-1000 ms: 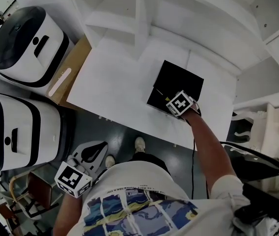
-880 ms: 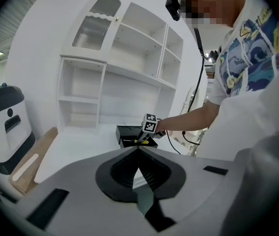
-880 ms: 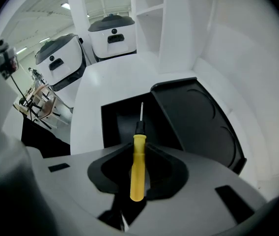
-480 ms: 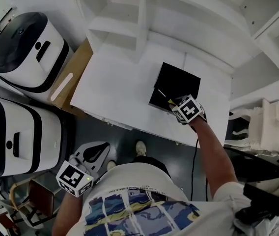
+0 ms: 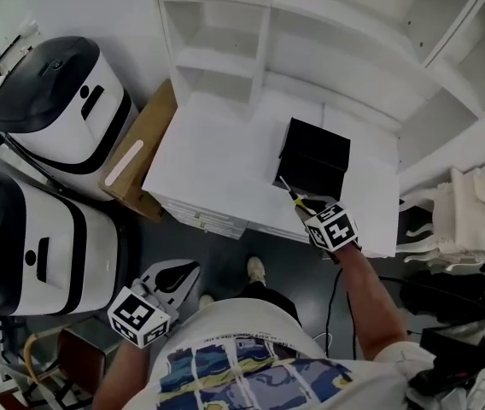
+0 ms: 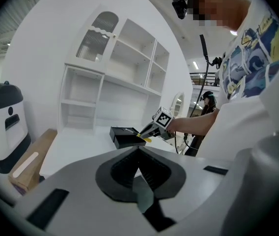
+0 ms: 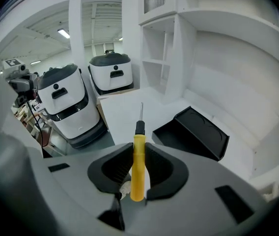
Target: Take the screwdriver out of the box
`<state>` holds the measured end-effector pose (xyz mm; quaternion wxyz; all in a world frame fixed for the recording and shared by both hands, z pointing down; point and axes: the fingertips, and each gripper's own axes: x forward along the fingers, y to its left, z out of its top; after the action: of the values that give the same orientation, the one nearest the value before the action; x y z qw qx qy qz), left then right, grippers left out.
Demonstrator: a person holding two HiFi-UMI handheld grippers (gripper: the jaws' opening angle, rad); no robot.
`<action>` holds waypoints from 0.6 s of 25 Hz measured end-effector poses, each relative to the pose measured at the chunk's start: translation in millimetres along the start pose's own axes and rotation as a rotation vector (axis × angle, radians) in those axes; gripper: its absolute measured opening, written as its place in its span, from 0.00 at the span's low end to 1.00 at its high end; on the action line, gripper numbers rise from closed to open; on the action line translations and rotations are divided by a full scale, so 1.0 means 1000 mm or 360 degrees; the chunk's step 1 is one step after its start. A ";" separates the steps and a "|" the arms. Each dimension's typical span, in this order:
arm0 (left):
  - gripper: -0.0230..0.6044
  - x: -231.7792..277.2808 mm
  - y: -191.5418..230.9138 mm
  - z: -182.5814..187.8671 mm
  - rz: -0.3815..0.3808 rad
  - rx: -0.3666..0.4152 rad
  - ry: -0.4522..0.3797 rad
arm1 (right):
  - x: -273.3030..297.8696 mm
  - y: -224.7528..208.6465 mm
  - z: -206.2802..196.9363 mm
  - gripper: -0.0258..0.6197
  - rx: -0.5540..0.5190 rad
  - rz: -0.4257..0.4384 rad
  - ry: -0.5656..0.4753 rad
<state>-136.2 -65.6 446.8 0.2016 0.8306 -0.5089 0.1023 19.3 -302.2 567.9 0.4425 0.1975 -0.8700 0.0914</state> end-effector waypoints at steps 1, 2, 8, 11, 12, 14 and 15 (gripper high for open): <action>0.06 -0.007 -0.001 -0.004 -0.0011 -0.0006 -0.0001 | -0.005 0.009 -0.003 0.18 0.0017 -0.0010 -0.0013; 0.06 -0.014 -0.002 -0.007 -0.0022 -0.0011 -0.0002 | -0.010 0.018 -0.005 0.18 0.0032 -0.0019 -0.0027; 0.06 -0.046 -0.003 -0.026 -0.0076 -0.0039 -0.0027 | -0.035 0.075 -0.016 0.18 0.0143 -0.0048 -0.0130; 0.06 -0.057 -0.007 -0.034 -0.0112 -0.0031 -0.0033 | -0.045 0.108 -0.019 0.18 0.0198 -0.0034 -0.0200; 0.06 -0.060 -0.010 -0.037 -0.0128 -0.0030 -0.0030 | -0.048 0.119 -0.021 0.18 0.0222 -0.0027 -0.0226; 0.06 -0.065 -0.013 -0.044 -0.0165 -0.0026 -0.0021 | -0.055 0.141 -0.026 0.18 0.0274 -0.0018 -0.0276; 0.06 -0.066 -0.014 -0.047 -0.0183 -0.0025 -0.0019 | -0.059 0.150 -0.028 0.18 0.0296 -0.0020 -0.0300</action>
<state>-152.3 14.0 461.1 0.2106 0.8576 -0.4622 0.0815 7.1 -141.4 539.1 0.3390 0.2508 -0.8943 0.1498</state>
